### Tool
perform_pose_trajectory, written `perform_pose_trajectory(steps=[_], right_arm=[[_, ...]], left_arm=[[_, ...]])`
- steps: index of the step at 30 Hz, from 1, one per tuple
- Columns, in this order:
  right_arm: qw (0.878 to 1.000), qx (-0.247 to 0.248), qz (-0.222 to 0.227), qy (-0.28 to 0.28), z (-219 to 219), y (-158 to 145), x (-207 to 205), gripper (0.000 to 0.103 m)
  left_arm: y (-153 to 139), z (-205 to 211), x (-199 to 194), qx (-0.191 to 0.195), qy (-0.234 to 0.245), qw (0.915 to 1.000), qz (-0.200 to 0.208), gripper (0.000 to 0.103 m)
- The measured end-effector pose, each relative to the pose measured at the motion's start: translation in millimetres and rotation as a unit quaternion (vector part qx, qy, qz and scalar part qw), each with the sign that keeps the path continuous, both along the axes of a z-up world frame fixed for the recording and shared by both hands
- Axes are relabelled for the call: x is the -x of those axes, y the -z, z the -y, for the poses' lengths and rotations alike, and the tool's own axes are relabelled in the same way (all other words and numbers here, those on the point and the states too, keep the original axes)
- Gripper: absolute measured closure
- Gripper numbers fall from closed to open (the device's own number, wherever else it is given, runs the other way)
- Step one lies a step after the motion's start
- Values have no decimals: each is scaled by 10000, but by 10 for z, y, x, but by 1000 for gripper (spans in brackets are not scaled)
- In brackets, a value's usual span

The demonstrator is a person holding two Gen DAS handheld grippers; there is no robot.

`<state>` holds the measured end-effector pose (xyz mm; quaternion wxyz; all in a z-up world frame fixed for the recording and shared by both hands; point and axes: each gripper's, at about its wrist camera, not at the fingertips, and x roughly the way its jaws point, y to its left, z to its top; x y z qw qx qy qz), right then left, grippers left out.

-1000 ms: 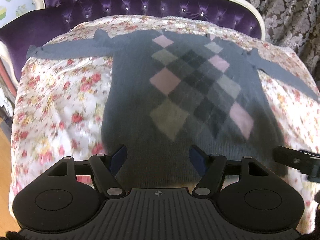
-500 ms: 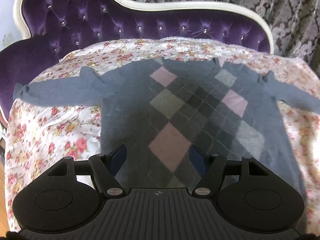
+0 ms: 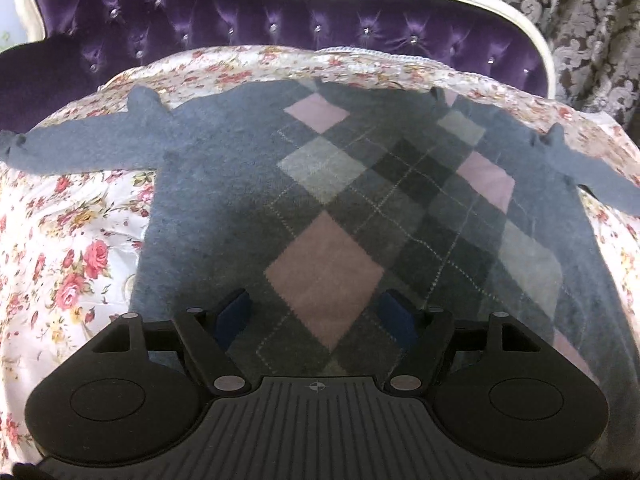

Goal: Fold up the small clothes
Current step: 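Lower the right tool onto a sweater sleeve cuff and close on it, then lift the held sleeve with the right tool and lay it across the sweater body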

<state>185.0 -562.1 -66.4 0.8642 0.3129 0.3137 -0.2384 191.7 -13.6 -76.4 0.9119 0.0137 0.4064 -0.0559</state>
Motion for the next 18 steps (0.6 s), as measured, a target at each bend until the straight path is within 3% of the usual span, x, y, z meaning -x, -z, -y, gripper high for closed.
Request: perform_pose_trajectory(steps=[3, 9, 10, 12, 13, 18], right_arm=[[9995, -23, 249, 208, 161, 16, -30, 44], [9965, -147, 482, 666, 411, 56, -131, 45], [9963, -118, 459, 724, 436, 53, -156, 51], [9969, 57, 254, 740, 452, 47, -225, 82], [9974, 132, 147, 695, 456, 39, -267, 91], [9970, 709, -75, 297, 224, -288, -505, 91]], left_arm=[[38, 36, 27, -174, 94, 9997, 142, 18], [93, -16, -13, -78, -2, 9999, 124, 2], [99, -20, -18, -66, -8, 9999, 113, 0], [105, -19, -26, -61, -21, 9999, 96, 0], [106, -15, -23, -63, -34, 9999, 102, 0], [123, -17, -4, -57, -48, 9998, 168, 0]])
